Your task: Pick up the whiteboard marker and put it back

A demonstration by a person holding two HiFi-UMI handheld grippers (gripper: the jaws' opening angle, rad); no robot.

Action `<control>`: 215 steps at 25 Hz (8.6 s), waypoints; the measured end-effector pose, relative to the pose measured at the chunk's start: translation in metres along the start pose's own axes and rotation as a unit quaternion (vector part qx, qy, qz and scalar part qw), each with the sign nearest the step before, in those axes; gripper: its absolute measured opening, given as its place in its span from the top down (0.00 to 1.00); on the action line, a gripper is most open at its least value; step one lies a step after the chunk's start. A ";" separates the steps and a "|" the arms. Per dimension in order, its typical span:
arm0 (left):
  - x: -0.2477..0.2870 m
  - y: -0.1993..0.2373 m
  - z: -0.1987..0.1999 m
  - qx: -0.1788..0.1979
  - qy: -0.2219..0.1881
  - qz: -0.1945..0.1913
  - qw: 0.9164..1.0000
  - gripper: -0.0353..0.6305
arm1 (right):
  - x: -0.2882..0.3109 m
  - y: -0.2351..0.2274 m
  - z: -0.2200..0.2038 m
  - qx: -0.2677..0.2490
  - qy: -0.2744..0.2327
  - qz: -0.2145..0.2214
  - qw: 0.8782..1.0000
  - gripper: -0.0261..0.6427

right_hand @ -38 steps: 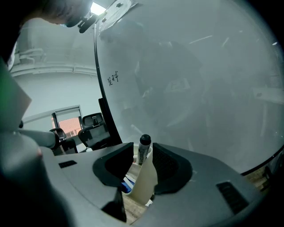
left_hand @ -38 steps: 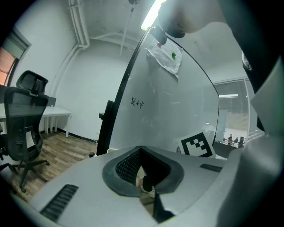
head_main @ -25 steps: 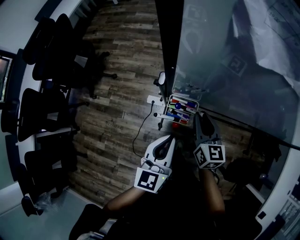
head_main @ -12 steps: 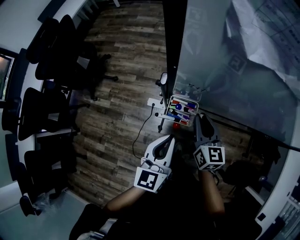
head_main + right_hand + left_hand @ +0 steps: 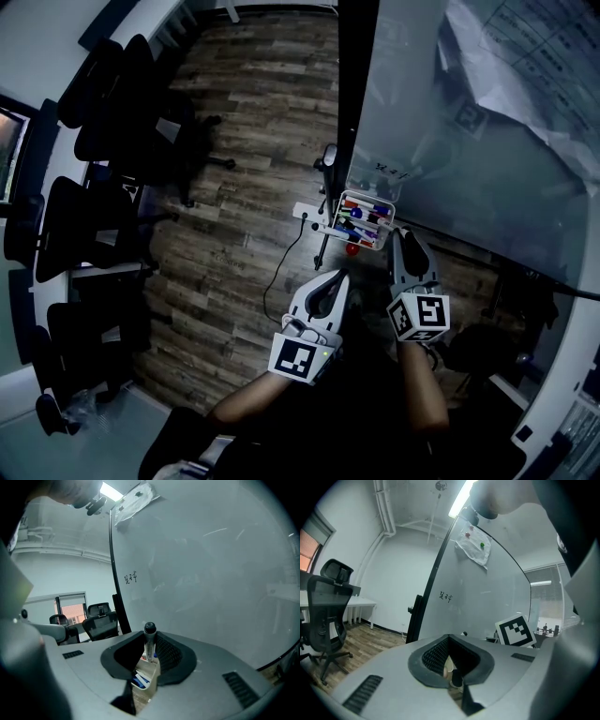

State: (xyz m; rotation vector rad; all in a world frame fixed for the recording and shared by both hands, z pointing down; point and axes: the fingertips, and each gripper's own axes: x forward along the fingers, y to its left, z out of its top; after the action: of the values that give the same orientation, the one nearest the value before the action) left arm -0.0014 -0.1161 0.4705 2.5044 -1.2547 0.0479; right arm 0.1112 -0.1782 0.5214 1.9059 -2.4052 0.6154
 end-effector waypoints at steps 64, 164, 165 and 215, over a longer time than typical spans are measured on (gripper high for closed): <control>-0.089 -0.046 0.032 0.077 -0.068 -0.048 0.994 0.93 | -0.168 0.073 0.038 -0.049 -0.104 -0.029 0.993 0.84; 0.057 0.005 0.021 0.054 0.004 -0.052 0.997 0.93 | 0.001 -0.005 0.007 -0.002 -0.008 -0.026 1.000 0.84; 0.057 0.005 0.020 0.054 0.005 -0.052 0.997 0.93 | 0.002 -0.005 0.006 -0.002 -0.006 -0.025 1.000 0.84; 0.062 0.007 0.011 0.047 0.018 -0.043 0.998 0.94 | 0.018 -0.012 -0.017 0.015 0.015 -0.007 1.000 0.82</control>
State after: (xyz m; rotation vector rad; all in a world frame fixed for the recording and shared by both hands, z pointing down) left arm 0.0294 -0.1715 0.4735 2.6219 -1.1557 0.1322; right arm 0.1140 -0.1916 0.5452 1.9090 -2.3748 0.6772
